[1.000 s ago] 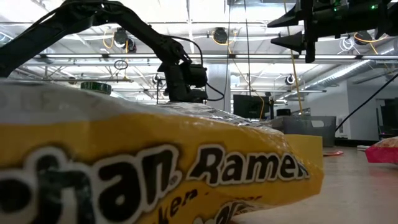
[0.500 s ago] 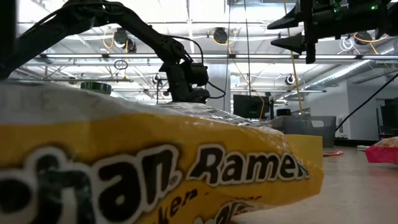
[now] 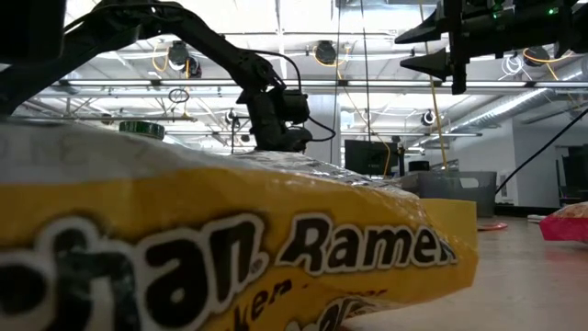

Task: Pick & Place Food Item
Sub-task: Put the blue spoon into the white bin, then put the yellow noodle pack into the left black bin

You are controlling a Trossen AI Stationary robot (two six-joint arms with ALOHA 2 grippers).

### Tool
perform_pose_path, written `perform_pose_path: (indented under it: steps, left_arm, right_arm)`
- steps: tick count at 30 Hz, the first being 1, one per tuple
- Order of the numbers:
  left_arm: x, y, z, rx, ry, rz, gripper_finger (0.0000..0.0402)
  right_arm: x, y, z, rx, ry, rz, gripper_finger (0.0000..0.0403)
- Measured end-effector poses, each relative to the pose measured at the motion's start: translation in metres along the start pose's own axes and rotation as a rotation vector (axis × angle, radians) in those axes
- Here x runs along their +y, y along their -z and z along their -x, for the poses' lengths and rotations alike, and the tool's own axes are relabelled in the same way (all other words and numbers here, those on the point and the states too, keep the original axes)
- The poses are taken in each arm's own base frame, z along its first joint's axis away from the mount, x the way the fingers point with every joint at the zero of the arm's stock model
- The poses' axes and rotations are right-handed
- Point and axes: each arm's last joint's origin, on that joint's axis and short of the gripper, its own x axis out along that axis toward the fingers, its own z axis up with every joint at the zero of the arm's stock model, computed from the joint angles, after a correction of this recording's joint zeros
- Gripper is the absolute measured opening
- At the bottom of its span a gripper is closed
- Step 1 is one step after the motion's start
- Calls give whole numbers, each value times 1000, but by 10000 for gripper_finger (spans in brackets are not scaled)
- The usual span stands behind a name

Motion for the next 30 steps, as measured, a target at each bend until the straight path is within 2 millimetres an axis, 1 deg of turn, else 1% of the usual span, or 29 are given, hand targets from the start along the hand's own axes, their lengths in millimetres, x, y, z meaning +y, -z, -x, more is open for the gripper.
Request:
perform_pose_path:
  steps: [5,8,14,20,23,27,30]
  left_arm:
    - [0,0,0,0,5,0,7]
    - [0,0,0,-1,6,0,8]
    - [0,0,0,-2,7,-1,41]
    - [-1,-2,0,-21,11,-2,48]
    - [1,-4,1,-32,46,3,56]
    - [8,-7,4,-49,92,48,84]
    - [15,-9,6,-61,93,93,111]
  right_arm:
    - [0,0,0,0,0,0,210]
    - [0,0,0,0,0,0,210]
    - [0,0,0,1,-1,0,210]
    - [0,0,0,1,0,0,210]
    - [0,0,0,1,-1,0,210]
    - [0,0,0,1,0,0,210]
    - [0,0,0,1,-1,0,210]
